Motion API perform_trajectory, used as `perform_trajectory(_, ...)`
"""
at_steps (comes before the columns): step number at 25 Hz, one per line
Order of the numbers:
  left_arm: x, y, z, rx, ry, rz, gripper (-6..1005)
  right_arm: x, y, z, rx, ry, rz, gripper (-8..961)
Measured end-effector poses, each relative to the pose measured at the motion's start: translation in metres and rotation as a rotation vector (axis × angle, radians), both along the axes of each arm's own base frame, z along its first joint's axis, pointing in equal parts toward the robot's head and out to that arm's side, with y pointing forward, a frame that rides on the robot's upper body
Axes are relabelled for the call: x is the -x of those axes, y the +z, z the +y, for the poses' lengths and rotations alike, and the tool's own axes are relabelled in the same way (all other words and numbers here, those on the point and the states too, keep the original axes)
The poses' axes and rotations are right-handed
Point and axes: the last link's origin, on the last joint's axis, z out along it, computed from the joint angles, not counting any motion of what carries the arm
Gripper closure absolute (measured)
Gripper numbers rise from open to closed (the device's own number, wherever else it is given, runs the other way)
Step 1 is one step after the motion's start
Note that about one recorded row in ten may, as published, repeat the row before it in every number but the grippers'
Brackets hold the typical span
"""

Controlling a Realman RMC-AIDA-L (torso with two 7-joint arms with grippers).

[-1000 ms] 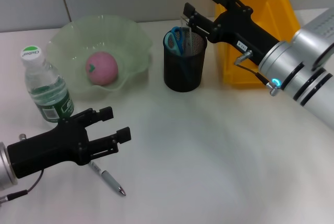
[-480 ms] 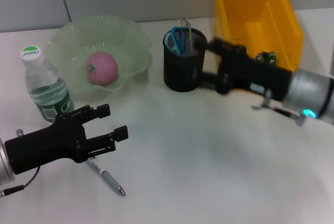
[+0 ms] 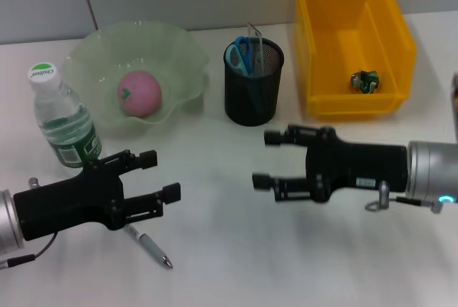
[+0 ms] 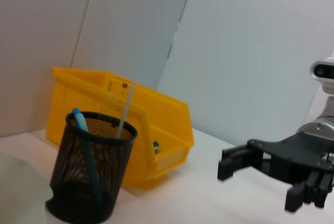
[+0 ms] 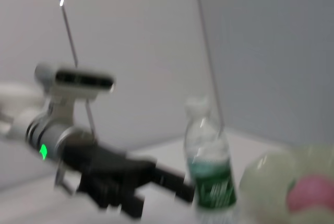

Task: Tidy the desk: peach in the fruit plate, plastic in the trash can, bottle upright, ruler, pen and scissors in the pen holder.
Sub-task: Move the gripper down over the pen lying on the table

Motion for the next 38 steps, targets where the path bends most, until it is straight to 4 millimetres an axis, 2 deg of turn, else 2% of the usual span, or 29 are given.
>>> perform_trajectory(6,-0.006,0.001,0.0,0.035,-0.063,0.029,184,-0.005,0.001,-0.001,0.055,-0.027,-0.053,129)
perform_trajectory(8,-0.013,0.005,0.002,0.038,-0.116,0.043,184,-0.005,0.003,0.0,0.061,-0.04,-0.053,129)
perform_trajectory(11,-0.033,0.017,0.01,0.05,-0.251,0.097,184,-0.007,0.006,0.001,0.071,-0.077,-0.047,129)
perform_trajectory(13,-0.033,0.017,0.01,0.05,-0.251,0.097,185,-0.008,0.008,0.002,0.083,-0.103,-0.038,129)
perform_trajectory(14,-0.055,0.028,0.018,0.063,-0.366,0.156,185,-0.008,0.009,0.002,0.096,-0.116,-0.035,129)
perform_trajectory(15,-0.067,0.034,0.02,0.076,-0.438,0.194,185,-0.008,0.01,0.002,0.116,-0.129,-0.031,129)
perform_trajectory(17,-0.081,0.04,0.023,0.095,-0.523,0.245,185,-0.007,0.015,0.0,0.19,-0.165,-0.029,130)
perform_trajectory(19,-0.081,0.04,0.023,0.095,-0.523,0.245,185,-0.007,0.017,0.0,0.211,-0.177,-0.033,130)
perform_trajectory(20,-0.102,0.045,0.024,0.127,-0.665,0.359,185,-0.007,0.018,0.0,0.228,-0.19,-0.039,130)
perform_trajectory(24,-0.111,0.041,0.026,0.117,-0.745,0.47,185,-0.009,0.022,0.003,0.268,-0.231,-0.062,130)
perform_trajectory(27,-0.118,0.034,0.028,0.081,-0.885,0.68,185,-0.007,0.024,0.007,0.298,-0.266,-0.064,130)
perform_trajectory(38,-0.123,0.021,0.035,0.148,-1.081,0.93,185,-0.004,0.024,0.014,0.354,-0.326,-0.108,130)
